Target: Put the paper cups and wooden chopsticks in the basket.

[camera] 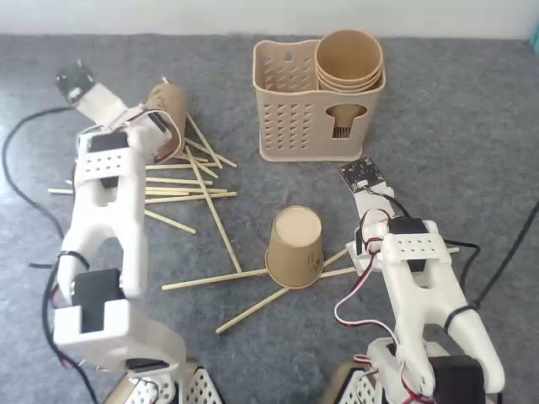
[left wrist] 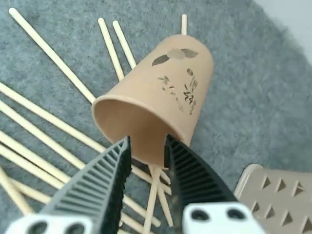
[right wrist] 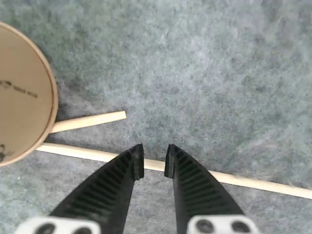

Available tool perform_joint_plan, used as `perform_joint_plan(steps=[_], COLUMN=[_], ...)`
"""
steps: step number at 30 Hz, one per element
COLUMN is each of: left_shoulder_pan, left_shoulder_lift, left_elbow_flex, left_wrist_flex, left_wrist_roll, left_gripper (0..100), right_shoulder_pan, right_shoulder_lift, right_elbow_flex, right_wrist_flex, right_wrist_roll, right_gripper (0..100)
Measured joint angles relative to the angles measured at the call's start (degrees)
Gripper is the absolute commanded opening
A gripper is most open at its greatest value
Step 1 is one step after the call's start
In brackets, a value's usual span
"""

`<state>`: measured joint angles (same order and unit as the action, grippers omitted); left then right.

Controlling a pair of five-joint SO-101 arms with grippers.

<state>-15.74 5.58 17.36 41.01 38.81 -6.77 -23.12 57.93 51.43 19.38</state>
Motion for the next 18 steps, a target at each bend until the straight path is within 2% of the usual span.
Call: perform_joint_plan(steps=[5, 18], left_shoulder_pan=[0.44, 2.55], left_shoulder_lift=[0.00, 0.00], left_elbow_flex=[2.11, 2.11], left_wrist_flex=[-6.24, -8.00], left_wrist_roll=[0.97, 1.49], left_gripper=[11, 11], right_shoulder_pan=[0.00, 0.00], right_shoulder_lift=[0.00, 0.00], right_elbow_flex=[0.00, 0.00], right_wrist_flex=[0.00, 0.00], right_wrist_roll=[0.00, 0.00], right_gripper=[9.6, 9.6])
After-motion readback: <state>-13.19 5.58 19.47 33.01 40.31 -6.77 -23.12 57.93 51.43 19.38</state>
